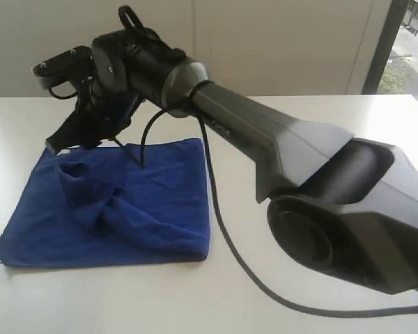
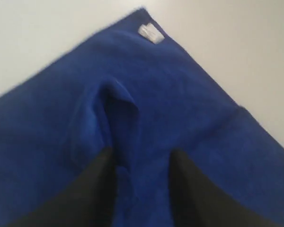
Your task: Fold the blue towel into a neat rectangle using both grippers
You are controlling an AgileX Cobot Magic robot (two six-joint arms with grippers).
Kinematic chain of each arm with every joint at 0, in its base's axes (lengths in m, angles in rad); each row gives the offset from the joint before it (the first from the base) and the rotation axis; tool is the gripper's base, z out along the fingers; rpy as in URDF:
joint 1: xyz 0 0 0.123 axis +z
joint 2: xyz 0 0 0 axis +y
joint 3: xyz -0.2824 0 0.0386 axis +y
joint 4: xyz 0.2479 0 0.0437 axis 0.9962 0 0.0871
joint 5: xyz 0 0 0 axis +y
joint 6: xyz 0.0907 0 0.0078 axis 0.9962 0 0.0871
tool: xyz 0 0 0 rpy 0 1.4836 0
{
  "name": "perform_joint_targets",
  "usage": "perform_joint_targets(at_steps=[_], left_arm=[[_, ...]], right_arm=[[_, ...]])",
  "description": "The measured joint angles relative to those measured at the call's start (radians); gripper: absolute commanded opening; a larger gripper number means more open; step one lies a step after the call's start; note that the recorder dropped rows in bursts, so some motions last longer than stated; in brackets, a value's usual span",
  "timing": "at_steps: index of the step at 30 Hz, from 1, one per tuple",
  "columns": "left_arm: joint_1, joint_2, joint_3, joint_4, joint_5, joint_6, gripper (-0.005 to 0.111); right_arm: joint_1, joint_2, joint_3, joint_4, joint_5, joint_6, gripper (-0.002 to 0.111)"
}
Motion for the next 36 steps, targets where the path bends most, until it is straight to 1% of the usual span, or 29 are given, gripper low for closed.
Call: perform_joint_targets(at_steps=[1,3,5,9,12,21,29,36], left_arm=[[0.000,0.000,0.000,0.000,0.000,0.000,0.000],[0.000,0.000,0.000,0.000,0.000,0.000,0.000],[0.000,0.000,0.000,0.000,0.000,0.000,0.000],[0.000,0.000,0.000,0.000,0.000,0.000,0.000],[0.000,0.000,0.000,0.000,0.000,0.000,0.000],[0.000,0.000,0.000,0.000,0.000,0.000,0.000],[0.000,0.000,0.000,0.000,0.000,0.000,0.000],[0.000,0.000,0.000,0.000,0.000,0.000,0.000]], right_arm=[[-0.010,-0.007,0.000,-0.022,0.051,-0.009,-0.001],[-0.038,-0.011,0.000,-0.045,0.147,-0.048,0.000],[-0.078,-0.011,0.005,-0.056,0.199,-0.083,0.000],[-0.174,-0.011,0.041,-0.041,0.221,-0.104,0.000],[-0.209,-0.011,0.077,-0.038,0.225,-0.123,0.000],[-0.208,-0.013,0.224,-0.022,0.229,-0.212,0.000],[-0.208,-0.013,0.271,-0.002,0.226,-0.228,0.000],[-0.208,-0.005,0.317,0.020,0.166,-0.234,0.000]])
